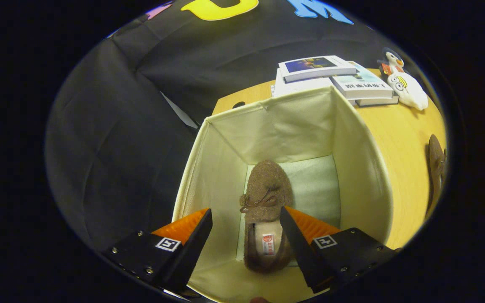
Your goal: Open the storage box then place both shoes into the box .Put the left shoe in first, then the right shoe, with the right side of both shoes facing outward in a uniform manner.
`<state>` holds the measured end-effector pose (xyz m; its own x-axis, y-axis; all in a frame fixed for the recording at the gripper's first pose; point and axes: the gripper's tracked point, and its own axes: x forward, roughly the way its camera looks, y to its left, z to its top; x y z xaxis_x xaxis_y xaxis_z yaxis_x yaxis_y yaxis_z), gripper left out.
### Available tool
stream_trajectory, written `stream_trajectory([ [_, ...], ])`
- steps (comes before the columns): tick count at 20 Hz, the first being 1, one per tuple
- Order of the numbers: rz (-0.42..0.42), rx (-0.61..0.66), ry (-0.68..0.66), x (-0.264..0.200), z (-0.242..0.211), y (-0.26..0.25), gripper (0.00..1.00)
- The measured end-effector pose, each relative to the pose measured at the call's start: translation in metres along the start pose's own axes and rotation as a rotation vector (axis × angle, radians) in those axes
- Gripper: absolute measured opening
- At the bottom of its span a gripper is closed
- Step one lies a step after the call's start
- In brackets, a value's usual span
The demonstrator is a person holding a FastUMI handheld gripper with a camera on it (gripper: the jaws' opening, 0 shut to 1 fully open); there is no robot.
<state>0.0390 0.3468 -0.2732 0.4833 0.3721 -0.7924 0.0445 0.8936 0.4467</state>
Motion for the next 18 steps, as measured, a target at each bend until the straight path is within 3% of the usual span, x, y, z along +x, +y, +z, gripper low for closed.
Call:
stream_trajectory([
  [8,0.04,-0.193,-0.138,-0.076,0.042,-0.017,0.98],
  [18,-0.126,-0.286,-0.283,-0.153,0.081,-0.134,0.99],
])
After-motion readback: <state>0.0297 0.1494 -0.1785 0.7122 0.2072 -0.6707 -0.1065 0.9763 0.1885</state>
